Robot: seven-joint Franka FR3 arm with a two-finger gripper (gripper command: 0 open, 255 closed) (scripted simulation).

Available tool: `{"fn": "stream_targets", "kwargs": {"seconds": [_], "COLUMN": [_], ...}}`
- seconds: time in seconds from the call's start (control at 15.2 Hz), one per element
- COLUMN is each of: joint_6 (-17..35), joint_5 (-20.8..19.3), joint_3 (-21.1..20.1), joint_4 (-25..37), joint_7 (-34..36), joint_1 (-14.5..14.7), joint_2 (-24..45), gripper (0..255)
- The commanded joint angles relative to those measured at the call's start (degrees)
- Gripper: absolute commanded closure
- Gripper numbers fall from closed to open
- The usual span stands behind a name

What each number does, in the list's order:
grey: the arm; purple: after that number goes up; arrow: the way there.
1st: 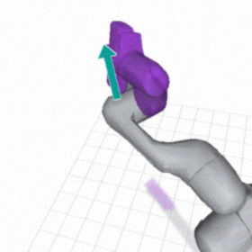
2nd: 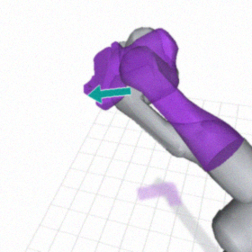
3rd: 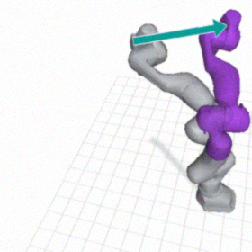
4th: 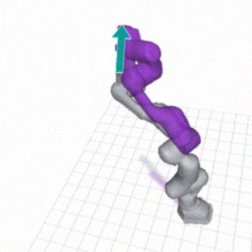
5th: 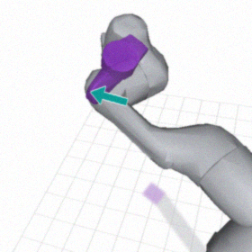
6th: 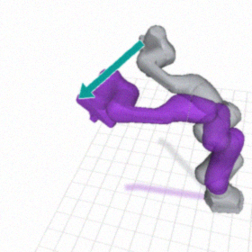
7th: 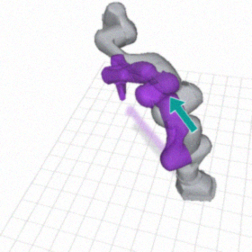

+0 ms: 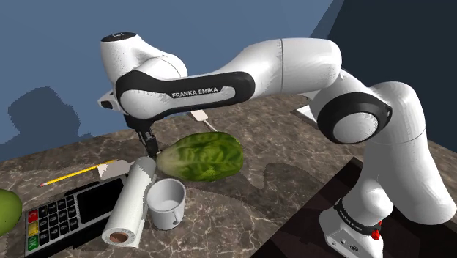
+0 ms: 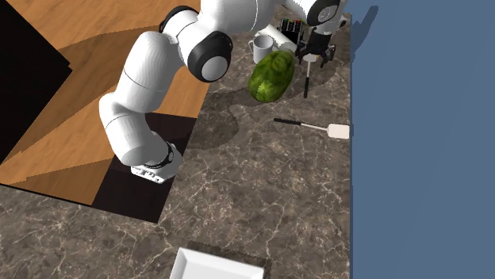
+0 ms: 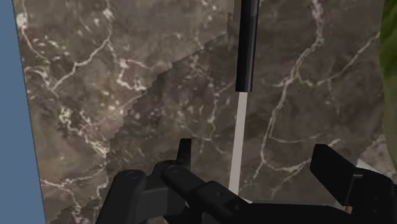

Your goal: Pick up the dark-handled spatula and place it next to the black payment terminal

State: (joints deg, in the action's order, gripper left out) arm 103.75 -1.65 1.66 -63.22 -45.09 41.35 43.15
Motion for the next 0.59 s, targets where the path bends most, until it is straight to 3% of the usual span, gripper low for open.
{"fn": "stream_targets", "kwargs": {"seconds": [0.0, 0.53], "joint_6": [-3.5, -5.2], "joint_5": [0.0, 0.0], "joint_3": [0.0, 0.0], "joint_4": [3.7, 5.5], "joint_7": [-0.1, -0.1], "joint_1": [0.0, 0.1], "joint_2": [0.2, 0.4], "gripper": [0, 0]}}
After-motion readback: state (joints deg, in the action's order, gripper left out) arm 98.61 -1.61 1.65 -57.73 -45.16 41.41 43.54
